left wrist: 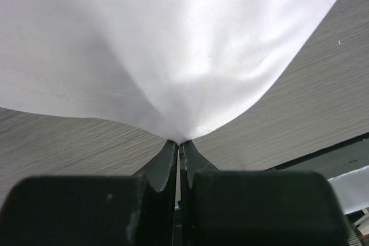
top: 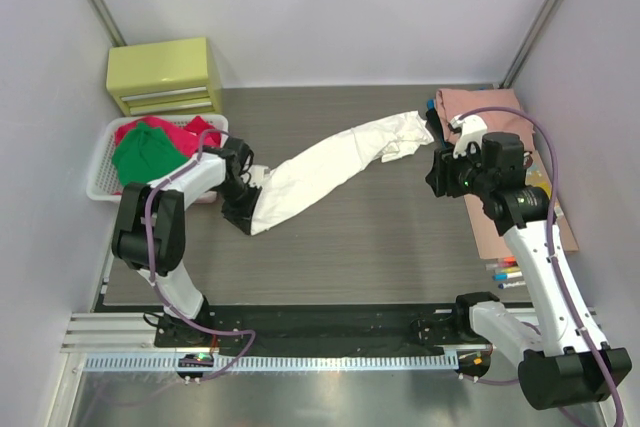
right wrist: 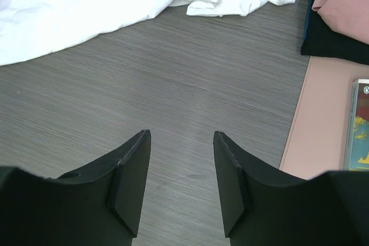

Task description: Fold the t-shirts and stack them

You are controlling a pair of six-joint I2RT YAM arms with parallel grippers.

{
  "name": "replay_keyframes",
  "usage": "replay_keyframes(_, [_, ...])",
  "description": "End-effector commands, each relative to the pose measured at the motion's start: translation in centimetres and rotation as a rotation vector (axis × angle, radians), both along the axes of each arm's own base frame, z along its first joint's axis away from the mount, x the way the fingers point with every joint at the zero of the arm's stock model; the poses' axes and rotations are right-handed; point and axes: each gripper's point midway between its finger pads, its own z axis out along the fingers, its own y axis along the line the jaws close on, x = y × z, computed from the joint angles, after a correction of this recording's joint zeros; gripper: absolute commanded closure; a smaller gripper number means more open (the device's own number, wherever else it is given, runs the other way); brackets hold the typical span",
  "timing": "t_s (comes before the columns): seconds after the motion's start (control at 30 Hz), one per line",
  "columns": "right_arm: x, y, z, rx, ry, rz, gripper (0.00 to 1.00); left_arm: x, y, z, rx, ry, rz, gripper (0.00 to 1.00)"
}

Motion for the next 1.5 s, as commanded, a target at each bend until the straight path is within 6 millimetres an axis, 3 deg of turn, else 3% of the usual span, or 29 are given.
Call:
replay_keyframes(0.0, [0.5,0.4,1.3,0.025,-0.051,0.018,0.46,1.6,-0.1,0.1,0.008,-0.059,-0.009,1.00])
replay_keyframes(0.1, [0.5,0.4,1.4,0.028,-0.053,0.019,0.47,1.5,0.2,0.1,0.025,-0.067,-0.013,1.00])
replay_keyframes(0.23, [0.5,0.3,1.0,0.026,-0.044,0.017,0.46,2.9,1.3,1.4,0.071,-0.190,-0.022,1.00])
replay_keyframes(0.47, [0.8,0.2,0.6,0.022,-0.036,0.014,0.46,5.5,2.7,6.7,0.119,-0.481,-0.063,1.00])
replay_keyframes(0.67, [1.3,0.3,0.7,0.022,-0.028,0.013,0.46,7.1,3.7,9.2,0.183,-0.567,-0.051,1.00])
replay_keyframes(0.77, [1.3,0.2,0.9,0.021,-0.034,0.009,0.46,8.7,4.2,11.3,0.204,-0.664,-0.027,1.00])
replay_keyframes(0.9, [1.3,0.1,0.3,0.014,-0.022,0.009,0.46,11.0,4.2,17.2,0.196,-0.876,0.000,1.00])
replay_keyframes(0.97, [1.4,0.2,0.1,0.013,-0.016,0.009,0.46,11.4,4.1,18.7,0.193,-0.889,0.003,1.00])
replay_keyframes(1.2, [1.7,0.3,0.1,0.017,-0.010,0.017,0.46,11.6,4.8,17.0,0.242,-0.871,0.007,1.00])
replay_keyframes(1.47, [2.0,0.3,-1.9,0.008,0.033,0.025,0.46,12.2,4.8,17.6,0.243,-0.901,0.027,1.00])
